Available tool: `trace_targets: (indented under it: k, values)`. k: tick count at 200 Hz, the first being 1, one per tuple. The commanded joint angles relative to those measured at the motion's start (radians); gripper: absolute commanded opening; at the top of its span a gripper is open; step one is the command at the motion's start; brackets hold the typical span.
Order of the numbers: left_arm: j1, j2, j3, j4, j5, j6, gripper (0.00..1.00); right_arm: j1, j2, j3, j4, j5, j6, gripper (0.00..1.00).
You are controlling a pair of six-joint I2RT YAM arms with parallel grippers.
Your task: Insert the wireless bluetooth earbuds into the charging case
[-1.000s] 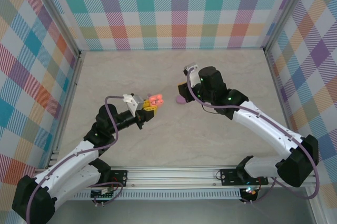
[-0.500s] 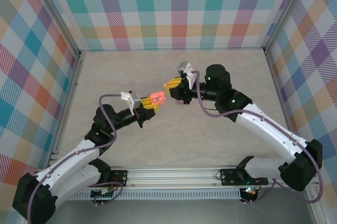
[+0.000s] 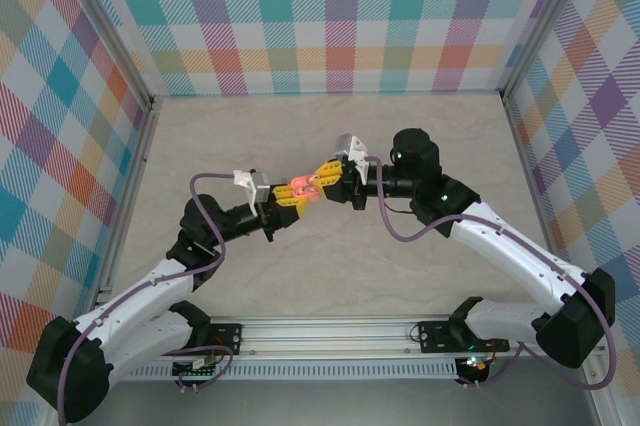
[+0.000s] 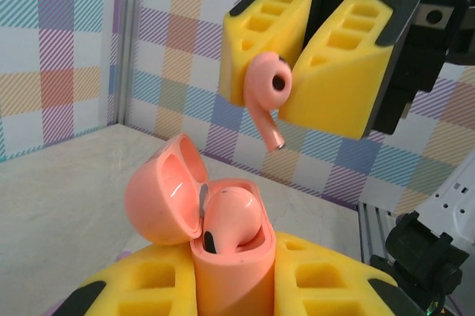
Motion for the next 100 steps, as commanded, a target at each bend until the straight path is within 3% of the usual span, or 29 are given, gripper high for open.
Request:
trace_targets:
  k: [1,100]
  values:
    - [-0.004,-0.006,0.034,0.051,0.028,-0.011,0.0,0.002,-0.02,0.003,-0.011,-0.042,-0.087,0.18]
    - [-0.004,-0.005,0.04,0.041,0.032,0.0,0.0,0.003,-0.014,0.001,-0.069,-0.016,-0.21,0.16]
